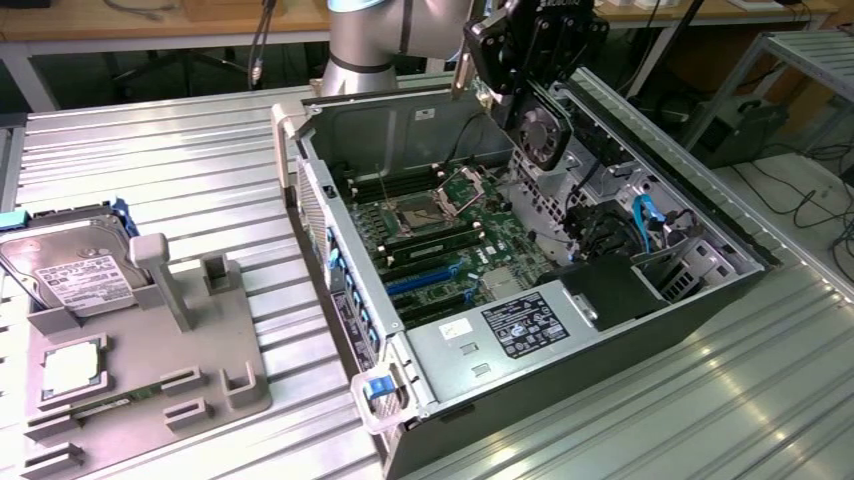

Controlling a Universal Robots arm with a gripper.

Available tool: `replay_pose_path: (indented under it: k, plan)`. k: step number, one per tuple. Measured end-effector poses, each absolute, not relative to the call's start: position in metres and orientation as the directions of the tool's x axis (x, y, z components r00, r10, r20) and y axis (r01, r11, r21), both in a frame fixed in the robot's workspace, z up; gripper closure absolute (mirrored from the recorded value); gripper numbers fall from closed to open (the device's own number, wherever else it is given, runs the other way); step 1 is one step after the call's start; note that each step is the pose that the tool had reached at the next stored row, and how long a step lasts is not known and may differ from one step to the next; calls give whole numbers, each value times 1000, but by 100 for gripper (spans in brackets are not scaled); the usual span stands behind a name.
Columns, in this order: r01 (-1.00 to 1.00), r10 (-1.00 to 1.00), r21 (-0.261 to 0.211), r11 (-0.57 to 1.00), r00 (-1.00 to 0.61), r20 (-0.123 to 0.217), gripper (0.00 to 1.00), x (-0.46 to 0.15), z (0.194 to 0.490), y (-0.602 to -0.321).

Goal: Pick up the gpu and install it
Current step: 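Insert the gpu into the slot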

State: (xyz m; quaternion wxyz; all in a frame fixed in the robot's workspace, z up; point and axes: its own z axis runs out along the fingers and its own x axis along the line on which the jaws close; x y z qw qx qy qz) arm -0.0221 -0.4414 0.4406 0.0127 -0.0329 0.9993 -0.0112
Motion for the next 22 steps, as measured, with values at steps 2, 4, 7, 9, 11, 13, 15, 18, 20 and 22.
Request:
replay_pose_path:
  k: [2, 4, 7, 9, 11, 13, 15, 18, 20, 22]
  plan:
    - [-101, -102, -23, 995, -994, -25, 72, -22, 441, -441]
    - [-139, -140, -23, 990, -990, -25, 72, -22, 441, -441]
    - [-192, -193, -23, 981, -981, -25, 72, -22, 441, -441]
    - [-229, -230, -23, 973, -973, -25, 72, -22, 441, -441]
    - [-291, -291, -23, 957, -956, -25, 72, -22, 441, -441]
    - [-343, -343, -23, 939, -939, -25, 72, -22, 441, -441]
    - [-382, -383, -23, 924, -923, -25, 72, -22, 441, -441]
    - [-432, -432, -23, 902, -901, -25, 72, -22, 441, -441]
    - [-465, -466, -23, 885, -885, -25, 72, -22, 441, -441]
    - [-495, -496, -23, 868, -868, -25, 72, -22, 441, -441]
